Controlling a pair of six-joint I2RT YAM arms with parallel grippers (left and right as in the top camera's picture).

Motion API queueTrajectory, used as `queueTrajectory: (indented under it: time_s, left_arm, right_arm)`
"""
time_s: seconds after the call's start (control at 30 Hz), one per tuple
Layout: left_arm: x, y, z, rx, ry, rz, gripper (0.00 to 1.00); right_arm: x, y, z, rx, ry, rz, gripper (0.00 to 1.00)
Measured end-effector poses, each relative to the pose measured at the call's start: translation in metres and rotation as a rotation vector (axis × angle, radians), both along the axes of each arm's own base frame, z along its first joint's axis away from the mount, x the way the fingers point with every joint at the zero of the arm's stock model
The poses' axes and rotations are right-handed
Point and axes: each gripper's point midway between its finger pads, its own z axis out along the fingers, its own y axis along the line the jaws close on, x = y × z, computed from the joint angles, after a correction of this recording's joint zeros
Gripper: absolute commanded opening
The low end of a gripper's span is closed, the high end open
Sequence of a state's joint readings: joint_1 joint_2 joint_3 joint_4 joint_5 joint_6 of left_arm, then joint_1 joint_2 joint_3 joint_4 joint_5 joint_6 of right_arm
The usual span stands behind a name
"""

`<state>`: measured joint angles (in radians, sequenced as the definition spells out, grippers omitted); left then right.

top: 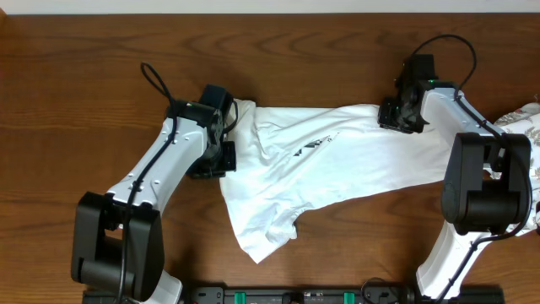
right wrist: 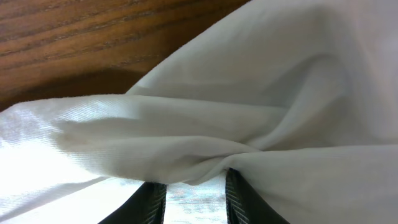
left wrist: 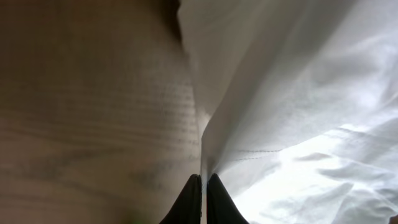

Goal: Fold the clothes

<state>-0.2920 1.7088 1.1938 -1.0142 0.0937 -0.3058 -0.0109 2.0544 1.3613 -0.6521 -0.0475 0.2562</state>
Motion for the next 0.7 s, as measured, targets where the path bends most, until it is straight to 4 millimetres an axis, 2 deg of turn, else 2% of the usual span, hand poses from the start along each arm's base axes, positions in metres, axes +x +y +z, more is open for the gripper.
queueTrajectory:
  time_s: [0.4, 0.6, 0.7]
  left_arm:
    - [-0.035, 0.011, 0.004, 0.057, 0.144, 0.109, 0.06]
    - [-0.036, 0.008, 0.005, 0.046, 0.151, 0.127, 0.06]
    - [-0.025, 0.004, 0.003, 0.027, 0.106, 0.134, 0.07]
  right_arm:
    - [0.000, 0.000, 0.000, 0.000, 0.000, 0.000, 0.31]
    - [0.000, 0.000, 0.000, 0.000, 0.000, 0.000, 0.32]
    - [0.000, 0.000, 0.000, 0.000, 0.000, 0.000, 0.32]
